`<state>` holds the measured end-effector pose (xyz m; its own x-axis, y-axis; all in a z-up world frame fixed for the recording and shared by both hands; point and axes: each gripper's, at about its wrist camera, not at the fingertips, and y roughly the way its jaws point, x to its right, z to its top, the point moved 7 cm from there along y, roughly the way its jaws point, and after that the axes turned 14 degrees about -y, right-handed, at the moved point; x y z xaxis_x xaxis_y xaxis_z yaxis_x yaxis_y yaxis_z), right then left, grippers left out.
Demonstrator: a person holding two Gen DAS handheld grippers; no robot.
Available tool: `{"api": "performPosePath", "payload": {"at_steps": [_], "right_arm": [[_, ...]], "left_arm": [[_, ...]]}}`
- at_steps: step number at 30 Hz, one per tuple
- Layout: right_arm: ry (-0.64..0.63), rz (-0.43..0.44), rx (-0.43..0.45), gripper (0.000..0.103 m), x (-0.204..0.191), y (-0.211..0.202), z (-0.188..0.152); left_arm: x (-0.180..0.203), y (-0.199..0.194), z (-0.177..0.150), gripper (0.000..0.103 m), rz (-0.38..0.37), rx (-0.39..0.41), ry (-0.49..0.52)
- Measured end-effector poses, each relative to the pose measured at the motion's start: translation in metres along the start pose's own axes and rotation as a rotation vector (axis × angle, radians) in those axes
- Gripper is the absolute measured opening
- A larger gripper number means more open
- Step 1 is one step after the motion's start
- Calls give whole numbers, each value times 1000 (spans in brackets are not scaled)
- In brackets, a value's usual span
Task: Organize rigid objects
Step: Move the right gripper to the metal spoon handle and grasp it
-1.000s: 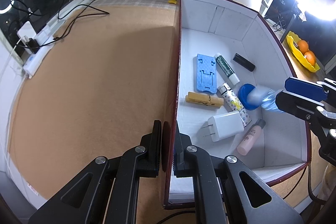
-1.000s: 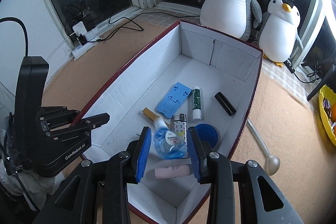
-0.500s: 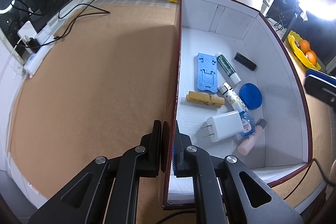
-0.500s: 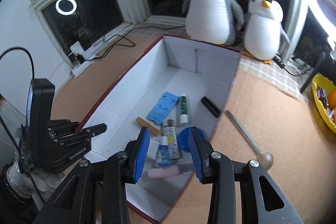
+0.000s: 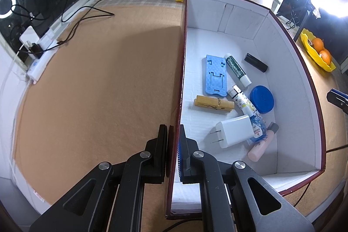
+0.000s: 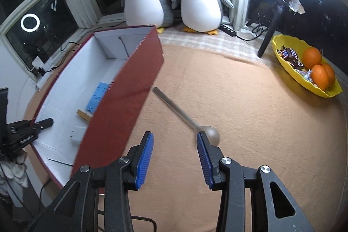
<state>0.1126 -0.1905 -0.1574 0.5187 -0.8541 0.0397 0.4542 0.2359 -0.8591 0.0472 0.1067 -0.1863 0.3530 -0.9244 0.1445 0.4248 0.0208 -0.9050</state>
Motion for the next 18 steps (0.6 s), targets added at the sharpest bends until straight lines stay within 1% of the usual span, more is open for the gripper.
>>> {"api": "performPosePath", "payload": {"at_steps": [9, 13, 18], "right_arm": [[-58, 0, -68, 38, 10, 31, -3], [-81, 4, -99, 38, 14, 48, 1], [-145, -1, -136, 38, 12, 68, 8]], "left_arm": [[1, 1, 1, 7, 27, -4, -6], [1, 2, 2, 7, 37, -6, -15], [0, 3, 3, 7, 50, -7, -25]]}}
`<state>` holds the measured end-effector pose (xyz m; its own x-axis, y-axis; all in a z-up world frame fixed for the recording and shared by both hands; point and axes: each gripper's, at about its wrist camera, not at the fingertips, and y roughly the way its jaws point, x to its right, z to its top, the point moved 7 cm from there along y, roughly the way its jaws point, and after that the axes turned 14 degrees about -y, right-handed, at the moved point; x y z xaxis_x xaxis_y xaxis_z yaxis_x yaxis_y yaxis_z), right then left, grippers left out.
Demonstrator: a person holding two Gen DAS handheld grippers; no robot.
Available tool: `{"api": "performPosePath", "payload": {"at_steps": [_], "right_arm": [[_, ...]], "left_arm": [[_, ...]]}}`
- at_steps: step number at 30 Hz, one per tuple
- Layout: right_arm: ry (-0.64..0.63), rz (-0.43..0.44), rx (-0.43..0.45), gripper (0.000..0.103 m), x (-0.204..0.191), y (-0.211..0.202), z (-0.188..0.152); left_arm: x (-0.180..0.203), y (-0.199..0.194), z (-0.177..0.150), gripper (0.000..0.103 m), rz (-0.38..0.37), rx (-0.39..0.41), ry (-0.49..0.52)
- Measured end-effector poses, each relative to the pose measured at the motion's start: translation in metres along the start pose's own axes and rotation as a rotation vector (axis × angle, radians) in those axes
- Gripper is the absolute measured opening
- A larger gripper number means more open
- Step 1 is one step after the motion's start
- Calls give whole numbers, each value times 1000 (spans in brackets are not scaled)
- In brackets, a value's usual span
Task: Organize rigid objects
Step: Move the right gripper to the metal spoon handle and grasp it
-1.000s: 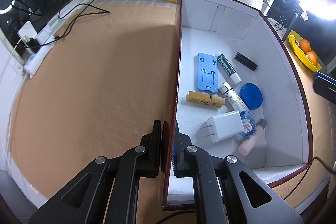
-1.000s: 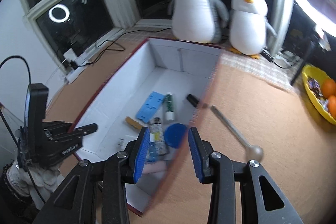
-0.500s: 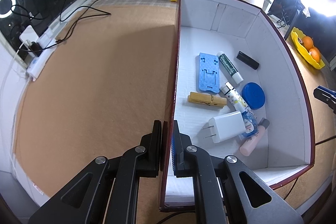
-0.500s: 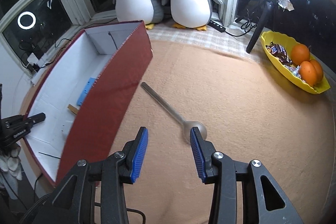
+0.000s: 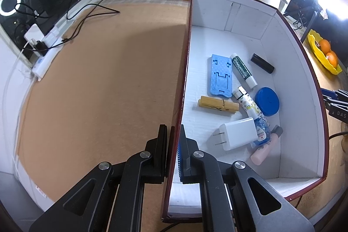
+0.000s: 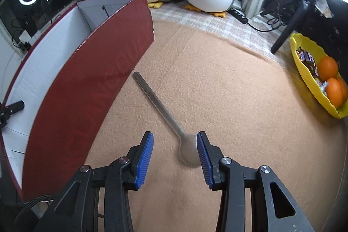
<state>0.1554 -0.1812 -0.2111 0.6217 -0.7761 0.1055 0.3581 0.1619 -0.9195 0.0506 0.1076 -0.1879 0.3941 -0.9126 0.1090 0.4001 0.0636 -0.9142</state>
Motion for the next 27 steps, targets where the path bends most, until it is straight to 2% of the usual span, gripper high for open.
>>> {"api": "performPosePath", "payload": {"at_steps": [8, 23, 27], "right_arm": [[-74, 7, -43, 38, -5, 21, 9], [-106, 32, -81, 37, -4, 43, 16], [-88, 34, -82, 29, 0, 44, 18]], "left_arm": [[0, 2, 2, 7, 19, -5, -9], [2, 4, 5, 7, 31, -6, -9], [2, 4, 6, 7, 30, -5, -11]]}}
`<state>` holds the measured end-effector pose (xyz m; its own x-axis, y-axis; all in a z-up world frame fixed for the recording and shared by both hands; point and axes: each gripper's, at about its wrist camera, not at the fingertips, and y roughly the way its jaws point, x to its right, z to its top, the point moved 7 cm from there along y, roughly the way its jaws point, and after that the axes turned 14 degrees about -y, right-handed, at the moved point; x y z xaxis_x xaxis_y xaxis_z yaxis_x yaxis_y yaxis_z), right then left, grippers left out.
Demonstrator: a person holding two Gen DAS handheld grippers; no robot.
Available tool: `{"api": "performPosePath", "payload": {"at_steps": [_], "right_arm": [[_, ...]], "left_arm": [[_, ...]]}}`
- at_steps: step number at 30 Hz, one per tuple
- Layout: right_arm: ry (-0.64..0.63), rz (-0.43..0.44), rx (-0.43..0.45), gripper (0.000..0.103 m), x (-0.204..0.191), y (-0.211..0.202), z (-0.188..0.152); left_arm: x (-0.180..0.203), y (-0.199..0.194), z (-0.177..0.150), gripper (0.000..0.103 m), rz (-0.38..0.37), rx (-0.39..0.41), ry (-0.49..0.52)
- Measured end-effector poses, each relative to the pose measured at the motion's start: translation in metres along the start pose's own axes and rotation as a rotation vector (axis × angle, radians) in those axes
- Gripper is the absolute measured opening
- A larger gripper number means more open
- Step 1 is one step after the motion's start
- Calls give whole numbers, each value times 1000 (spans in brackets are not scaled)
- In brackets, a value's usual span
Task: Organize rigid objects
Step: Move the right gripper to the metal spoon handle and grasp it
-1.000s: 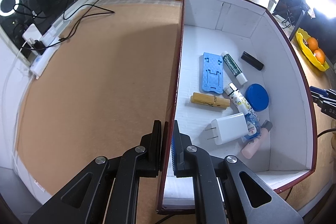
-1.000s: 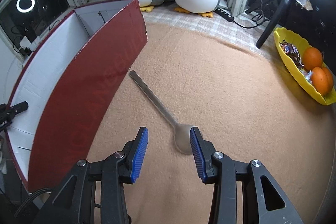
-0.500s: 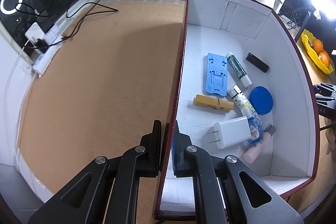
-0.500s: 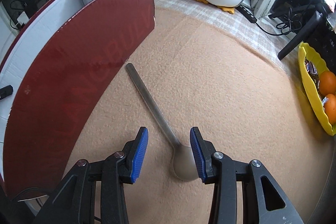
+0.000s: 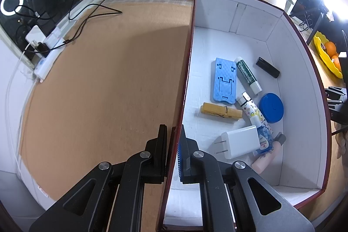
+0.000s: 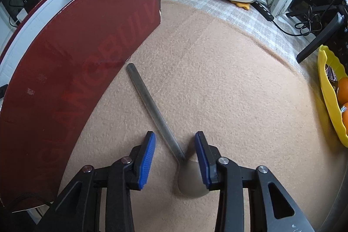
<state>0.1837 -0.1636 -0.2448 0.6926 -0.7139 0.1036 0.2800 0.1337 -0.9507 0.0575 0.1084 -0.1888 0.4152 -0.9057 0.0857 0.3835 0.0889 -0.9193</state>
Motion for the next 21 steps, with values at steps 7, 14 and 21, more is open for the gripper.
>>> {"api": "performPosePath", "payload": {"at_steps": [7, 14, 21], "right_arm": [[40, -9, 0, 11, 6, -2, -4], [115, 18, 18, 7, 11, -6, -16], [184, 26, 46, 7, 16, -17, -27]], "left_arm": [[1, 0, 2, 7, -1, 0, -2], [2, 1, 6, 7, -7, 2, -5], [2, 0, 5, 7, -15, 5, -6]]}}
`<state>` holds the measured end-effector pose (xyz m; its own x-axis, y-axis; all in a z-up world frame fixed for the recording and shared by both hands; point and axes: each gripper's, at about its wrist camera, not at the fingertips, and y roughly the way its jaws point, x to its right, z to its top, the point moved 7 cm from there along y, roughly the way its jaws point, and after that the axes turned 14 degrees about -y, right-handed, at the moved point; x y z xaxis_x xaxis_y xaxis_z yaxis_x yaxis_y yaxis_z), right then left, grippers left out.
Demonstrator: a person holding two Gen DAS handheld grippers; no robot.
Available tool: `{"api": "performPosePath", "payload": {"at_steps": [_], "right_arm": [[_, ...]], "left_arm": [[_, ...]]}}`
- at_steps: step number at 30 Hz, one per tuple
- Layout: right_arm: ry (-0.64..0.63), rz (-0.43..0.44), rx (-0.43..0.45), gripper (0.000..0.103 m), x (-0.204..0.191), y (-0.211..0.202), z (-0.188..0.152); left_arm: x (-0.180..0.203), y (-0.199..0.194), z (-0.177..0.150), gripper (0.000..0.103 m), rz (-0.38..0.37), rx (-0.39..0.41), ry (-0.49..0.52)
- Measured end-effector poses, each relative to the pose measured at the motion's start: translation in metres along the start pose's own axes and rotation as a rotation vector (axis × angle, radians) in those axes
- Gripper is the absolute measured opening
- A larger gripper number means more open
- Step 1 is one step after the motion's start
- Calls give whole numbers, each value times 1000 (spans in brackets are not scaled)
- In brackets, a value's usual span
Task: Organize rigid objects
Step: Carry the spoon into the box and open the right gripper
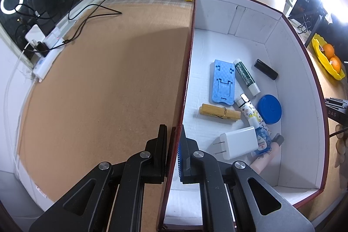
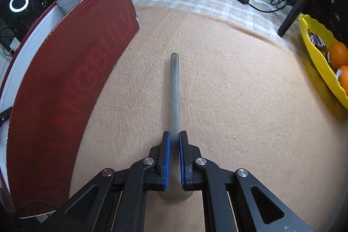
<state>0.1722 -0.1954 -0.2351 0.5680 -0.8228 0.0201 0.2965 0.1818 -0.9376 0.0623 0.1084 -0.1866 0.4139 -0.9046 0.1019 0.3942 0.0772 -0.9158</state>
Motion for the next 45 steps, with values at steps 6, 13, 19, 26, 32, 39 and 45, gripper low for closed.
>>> {"api": "performPosePath", "payload": {"at_steps": [6, 13, 19, 26, 32, 39, 45], "right_arm": [[31, -8, 44, 7, -2, -23, -2], [18, -16, 103, 7, -17, -54, 9], [-16, -12, 161, 7, -40, -84, 22], [-64, 12, 227, 7, -76, -114, 41], [-101, 37, 258, 7, -105, -124, 55], [-111, 59, 266, 7, -129, -120, 64], [-138, 85, 269, 7, -153, -116, 75]], "left_arm": [[-1, -1, -2, 7, -14, 4, 2], [-2, -3, -3, 7, -36, 8, 2], [-2, -5, -4, 7, -52, 12, 5], [-4, -6, -7, 7, -69, 13, 5], [-6, -7, -7, 7, -80, 16, 4], [-6, -7, -9, 7, -90, 15, 5], [-7, -6, -8, 7, -95, 12, 3]]}}
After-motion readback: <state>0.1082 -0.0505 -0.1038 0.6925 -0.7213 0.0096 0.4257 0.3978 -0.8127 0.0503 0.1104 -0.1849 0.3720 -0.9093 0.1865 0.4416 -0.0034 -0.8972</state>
